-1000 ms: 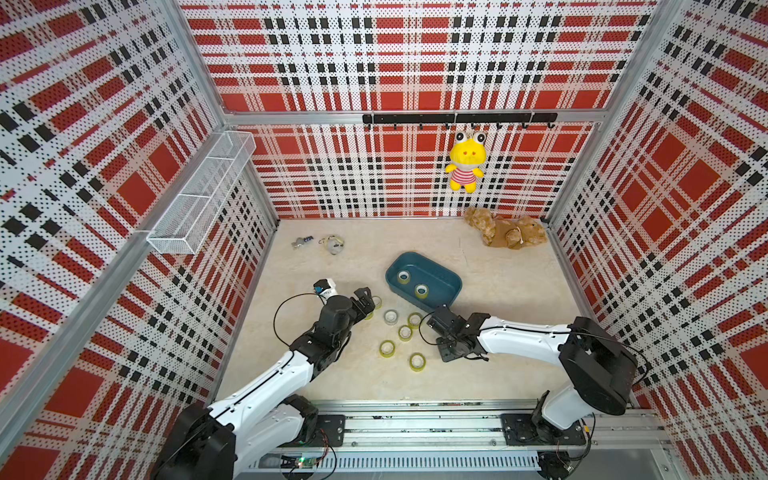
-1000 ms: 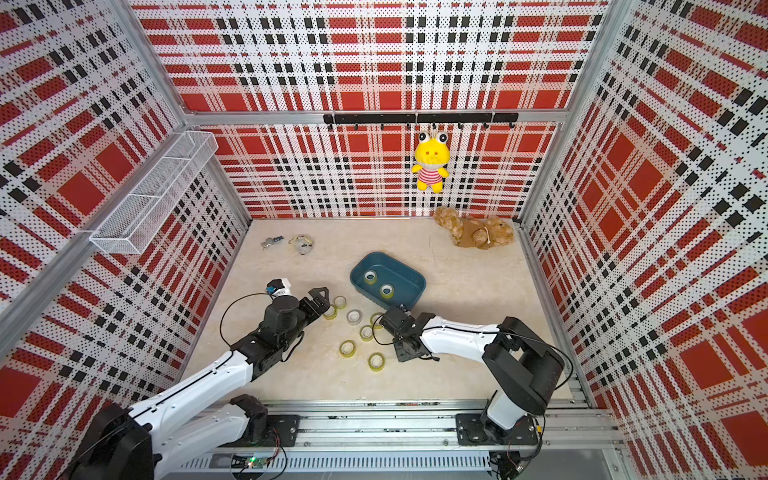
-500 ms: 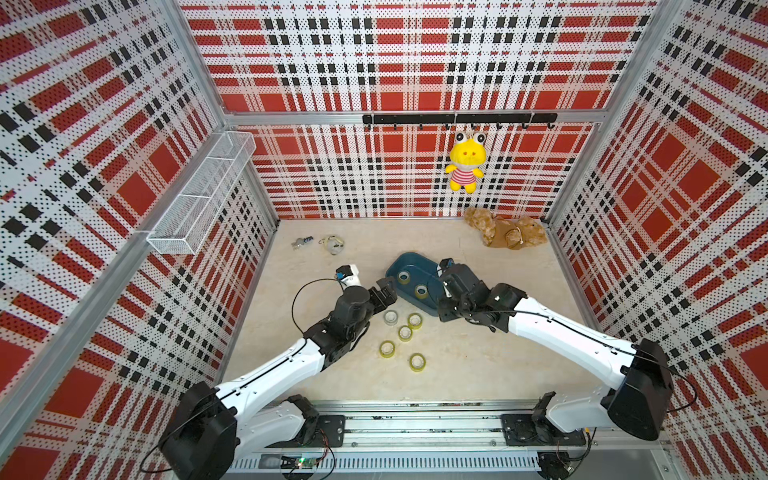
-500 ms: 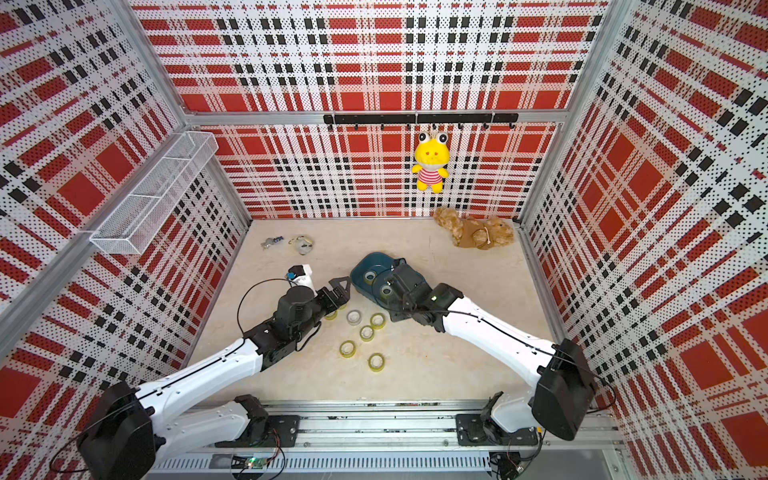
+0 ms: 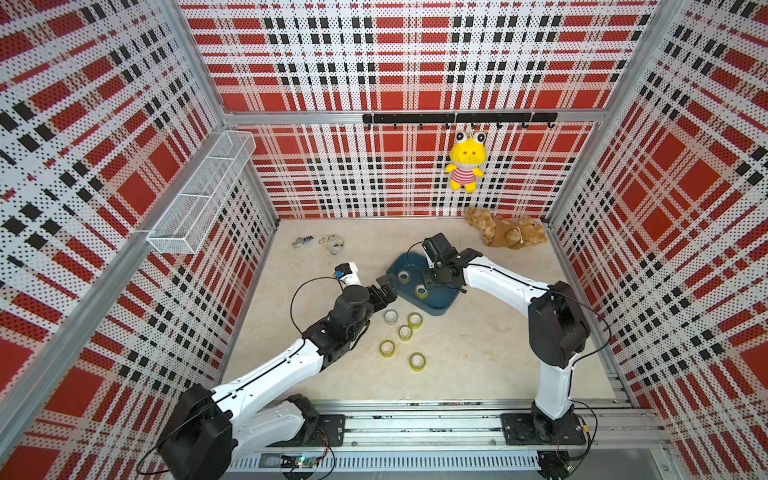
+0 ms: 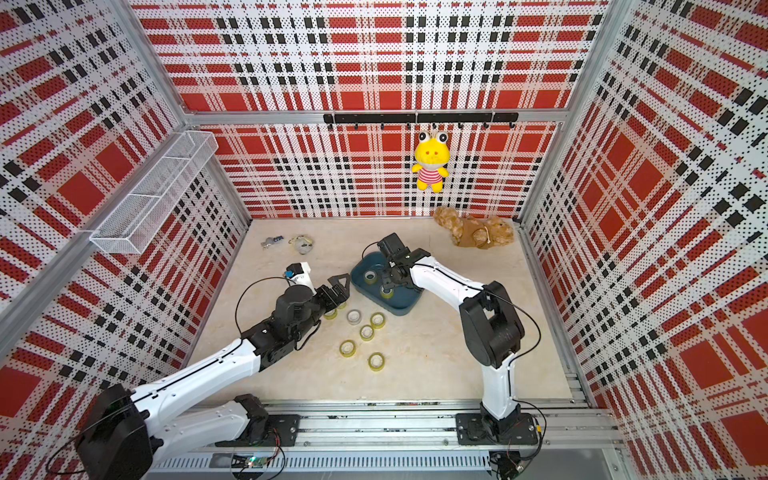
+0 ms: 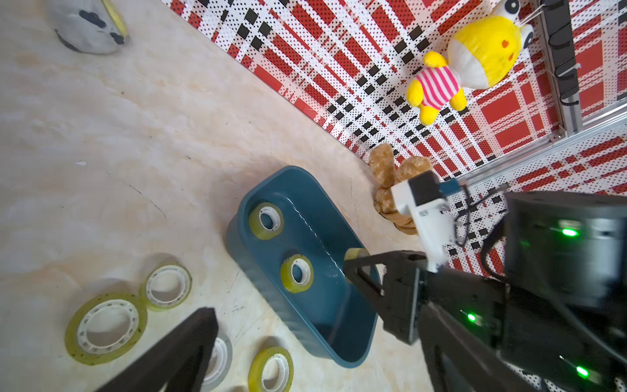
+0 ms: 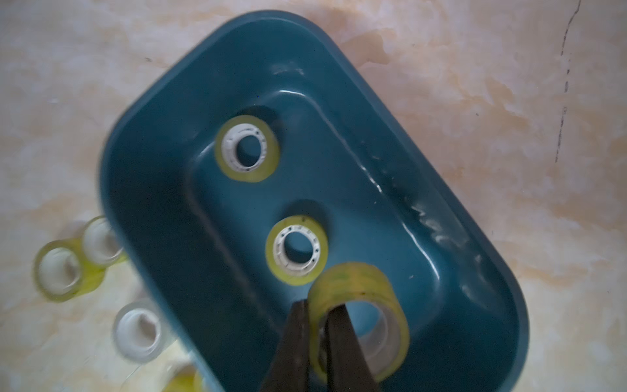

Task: Put the transparent tape into the storage box
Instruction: Place the tape in the storage box, then adjust the storage box at the center of the board.

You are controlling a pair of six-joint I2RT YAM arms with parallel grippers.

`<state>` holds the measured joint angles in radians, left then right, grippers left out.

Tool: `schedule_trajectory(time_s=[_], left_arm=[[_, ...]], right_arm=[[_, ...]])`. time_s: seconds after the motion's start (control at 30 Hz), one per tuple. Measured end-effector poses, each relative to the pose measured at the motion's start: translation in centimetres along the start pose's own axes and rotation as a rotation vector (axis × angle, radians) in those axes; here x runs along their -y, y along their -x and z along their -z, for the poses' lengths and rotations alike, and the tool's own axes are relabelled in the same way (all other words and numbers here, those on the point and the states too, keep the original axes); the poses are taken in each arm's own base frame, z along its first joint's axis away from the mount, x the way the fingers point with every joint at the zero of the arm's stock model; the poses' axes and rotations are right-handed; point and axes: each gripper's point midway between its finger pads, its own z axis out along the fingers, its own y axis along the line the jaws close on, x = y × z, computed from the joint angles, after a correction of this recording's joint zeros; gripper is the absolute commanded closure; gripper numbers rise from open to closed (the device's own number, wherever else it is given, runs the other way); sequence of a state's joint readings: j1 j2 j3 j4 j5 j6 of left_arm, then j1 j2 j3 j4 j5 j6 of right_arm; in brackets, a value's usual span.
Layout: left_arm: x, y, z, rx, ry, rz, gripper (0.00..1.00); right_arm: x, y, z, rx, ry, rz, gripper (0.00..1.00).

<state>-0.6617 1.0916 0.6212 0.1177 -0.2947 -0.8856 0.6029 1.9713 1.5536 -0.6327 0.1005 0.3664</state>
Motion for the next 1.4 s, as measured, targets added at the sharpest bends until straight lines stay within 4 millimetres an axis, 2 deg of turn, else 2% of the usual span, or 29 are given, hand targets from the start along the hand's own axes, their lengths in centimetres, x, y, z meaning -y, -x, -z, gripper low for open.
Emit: schedule_trajectory(time_s=[0.07,0.13,0.17,0.2,0.33,0.47,0.57,0.63,0.77,0.83,0.93,1.07,1.17,1.27,1.4], left_arm=[[-0.2,0.1,0.0,0.002,0.008,-0.001,0.01],[-0.5,0.1,0.0,-0.001,0.017,-0.006,0.01],[-0.6,0.1,0.0,-0.003,0.021,-0.009,0.01],[-0.7,0.1,0.0,-0.003,0.025,-0.011,0.01],[-1.3,0.2,0.1,-0.001,0.035,-0.015,0.01],[-2.0,0.3,0.2,-0.001,0.049,-0.012,0.01],[-2.1,0.4,0.3,-0.003,0.048,-0.009,0.01],[-2.0,0.4,0.4,-0.006,0.04,-0.008,0.01],[-1.9,0.1,0.4,-0.018,0.034,-0.007,0.01],[-2.0,-0.1,0.2,-0.024,0.036,-0.007,0.01],[-1.9,-0.8,-0.1,-0.043,0.038,-0.008,0.01],[-1.6,-2.3,-0.8,-0.081,0.039,-0.017,0.01],[-1.0,-3.0,-1.3,-0.1,0.035,-0.026,0.01],[-0.1,-3.3,-1.8,-0.108,0.023,-0.032,0.01],[0.2,-3.3,-1.9,-0.105,0.02,-0.033,0.01]], right_arm=[[0.8,-0.1,-1.6,-0.024,-0.015,-0.005,0.9],[1.2,0.0,-2.7,-0.04,-0.027,-0.009,0.78],[1.3,0.0,-3.0,-0.043,-0.029,-0.002,0.67],[1.2,0.0,-3.3,-0.047,-0.029,0.002,0.63],[1.3,-0.2,-3.6,-0.057,-0.032,0.011,0.55],[1.7,-1.2,-2.9,-0.062,-0.039,0.006,0.54],[2.1,-1.5,-0.5,-0.038,-0.036,-0.002,0.54],[2.1,-0.9,2.2,0.014,-0.022,-0.012,0.54],[2.0,1.0,9.0,0.176,0.041,-0.03,0.56],[1.8,0.9,11.3,0.229,0.077,-0.041,0.61],[1.6,-1.5,12.0,0.231,0.133,-0.059,0.68],[1.0,-7.9,9.8,0.116,0.188,-0.061,0.79],[0.1,-11.5,8.7,0.047,0.218,-0.05,0.9],[-0.6,-13.3,7.9,0.023,0.243,-0.056,0.97],[-0.8,-13.6,6.9,0.022,0.247,-0.076,1.0]])
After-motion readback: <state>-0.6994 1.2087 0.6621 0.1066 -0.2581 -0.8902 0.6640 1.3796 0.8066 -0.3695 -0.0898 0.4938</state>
